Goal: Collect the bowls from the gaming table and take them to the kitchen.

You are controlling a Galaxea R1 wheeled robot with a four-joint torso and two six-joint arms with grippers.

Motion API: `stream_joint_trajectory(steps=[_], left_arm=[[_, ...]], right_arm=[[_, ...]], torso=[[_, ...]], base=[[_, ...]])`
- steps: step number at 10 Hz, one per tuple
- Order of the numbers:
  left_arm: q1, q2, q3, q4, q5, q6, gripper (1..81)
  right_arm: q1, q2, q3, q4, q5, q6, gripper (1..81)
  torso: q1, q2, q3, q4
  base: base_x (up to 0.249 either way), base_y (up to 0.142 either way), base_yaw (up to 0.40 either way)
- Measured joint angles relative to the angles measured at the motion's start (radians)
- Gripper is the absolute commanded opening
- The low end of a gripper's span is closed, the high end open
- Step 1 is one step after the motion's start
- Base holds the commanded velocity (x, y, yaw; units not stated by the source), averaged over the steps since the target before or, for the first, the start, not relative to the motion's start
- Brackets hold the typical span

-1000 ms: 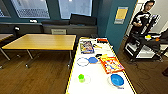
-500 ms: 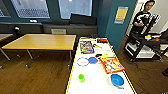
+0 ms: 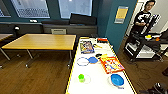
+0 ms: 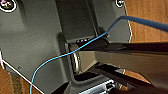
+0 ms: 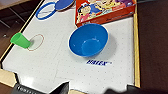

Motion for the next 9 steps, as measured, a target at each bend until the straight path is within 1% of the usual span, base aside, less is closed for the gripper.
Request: stream_joint_trajectory(steps=[1, 2, 3, 5, 7, 9], left_arm=[[-0.003, 0.003, 0.0, 0.0, 0.0, 0.0, 81.1], [-0.005, 0.006, 0.0, 0.0, -0.001, 0.0, 81.1], [-0.006, 0.008, 0.0, 0.0, -0.002, 0.0, 81.1], [-0.006, 0.008, -0.007, 0.0, -0.003, 0.0, 81.1], [-0.007, 0.008, -0.011, 0.0, -0.003, 0.0, 81.1], [-0.007, 0.009, -0.013, 0.0, -0.004, 0.0, 81.1]], right_arm=[[0.04, 0.009, -0.018, 0.022, -0.021, 0.014, 81.1], [0.068, 0.026, -0.048, 0.071, -0.057, 0.028, 81.1], [0.084, 0.05, -0.094, 0.114, -0.076, 0.043, 81.1], [0.105, 0.098, -0.168, 0.176, -0.089, 0.062, 81.1], [0.126, 0.159, -0.217, 0.205, -0.09, 0.079, 81.1], [0.151, 0.203, -0.281, 0.218, -0.092, 0.097, 81.1]], torso=[[0.0, 0.0, 0.0, 0.0], [0.0, 0.0, -0.001, 0.0], [0.001, 0.0, -0.001, 0.0], [0.001, 0.001, -0.002, 0.0], [0.001, 0.001, -0.002, 0.0], [0.001, 0.001, -0.002, 0.0]], base=[[0.0, 0.0, 0.0], [0.0, 0.0, 0.0], [0.0, 0.0, 0.0], [0.0, 0.0, 0.0], [0.0, 0.0, 0.0], [0.0, 0.0, 0.0]])
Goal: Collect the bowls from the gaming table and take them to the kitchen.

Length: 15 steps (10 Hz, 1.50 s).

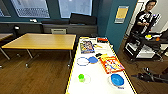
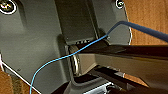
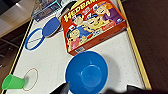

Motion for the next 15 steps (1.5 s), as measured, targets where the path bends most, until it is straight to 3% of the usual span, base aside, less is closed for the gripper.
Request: stream_joint_trajectory(steps=[8, 13, 15], left_arm=[[-0.007, 0.027, -0.04, 0.0, 0.001, 0.0, 81.1], [-0.011, 0.029, -0.053, 0.0, 0.001, 0.0, 81.1], [-0.011, 0.029, -0.053, 0.0, 0.002, 0.0, 81.1]], right_arm=[[0.049, 0.093, -0.28, 0.018, -0.031, 0.041, 81.1], [-0.001, 0.233, -0.311, 0.024, -0.036, 0.052, 81.1], [-0.02, 0.253, -0.357, 0.024, -0.036, 0.107, 81.1]], torso=[[0.0, 0.0, 0.0, 0.0], [0.0, 0.001, -0.001, 0.0], [0.0, 0.001, -0.001, 0.0]], base=[[0.0, 0.0, 0.0], [0.0, 0.0, 0.0], [0.0, 0.0, 0.0]])
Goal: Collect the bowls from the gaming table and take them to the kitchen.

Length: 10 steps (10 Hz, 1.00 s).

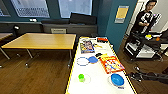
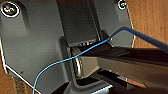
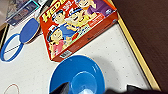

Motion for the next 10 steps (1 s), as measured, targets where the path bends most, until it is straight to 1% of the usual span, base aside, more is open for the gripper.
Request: stream_joint_trajectory(steps=[1, 2, 4, 6, 10], left_arm=[[0.0, 0.0, 0.0, 0.0, 0.0, 0.0, 81.1], [0.0, 0.0, 0.0, 0.0, 0.001, 0.0, 81.1], [0.0, 0.0, 0.0, 0.0, 0.001, 0.0, 81.1], [0.0, 0.0, 0.0, 0.0, 0.002, 0.0, 81.1], [0.0, 0.0, 0.0, 0.0, 0.001, 0.0, 81.1]], right_arm=[[0.008, 0.001, -0.034, 0.0, 0.007, 0.038, 81.1], [0.011, 0.006, -0.063, 0.0, 0.01, 0.058, 81.1], [0.01, 0.053, -0.121, 0.0, 0.01, 0.096, 81.1], [0.003, 0.117, -0.163, 0.008, 0.014, 0.109, 81.1], [-0.043, 0.173, -0.212, 0.012, 0.023, 0.11, 81.1]], torso=[[0.0, 0.0, 0.0, 0.0], [0.0, 0.0, 0.0, 0.0], [0.0, 0.0, 0.0, 0.0], [0.0, 0.0, 0.0, 0.0], [0.001, 0.0, 0.0, 0.0]], base=[[0.0, 0.0, 0.0], [0.0, 0.0, 0.0], [0.0, 0.0, 0.0], [0.0, 0.0, 0.0], [0.0, 0.0, 0.0]])
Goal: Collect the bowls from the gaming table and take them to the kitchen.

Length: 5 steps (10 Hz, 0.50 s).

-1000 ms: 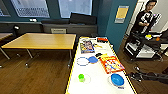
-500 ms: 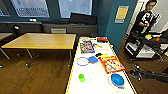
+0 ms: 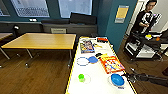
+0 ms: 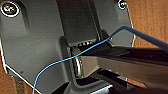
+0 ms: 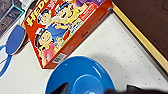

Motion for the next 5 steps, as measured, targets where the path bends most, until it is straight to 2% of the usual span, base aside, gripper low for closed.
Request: stream_joint_trajectory(steps=[3, 5], left_arm=[[0.0, 0.0, 0.0, 0.0, 0.0, 0.0, 81.1], [0.0, 0.0, 0.0, 0.0, 0.0, 0.0, 81.1]], right_arm=[[-0.011, 0.008, -0.063, 0.003, 0.01, 0.006, 81.1], [-0.018, 0.012, -0.063, 0.004, 0.013, 0.006, 81.1]], torso=[[0.0, 0.0, 0.0, 0.0], [0.0, 0.0, 0.0, 0.0]], base=[[0.0, 0.0, 0.0], [0.0, 0.0, 0.0]])
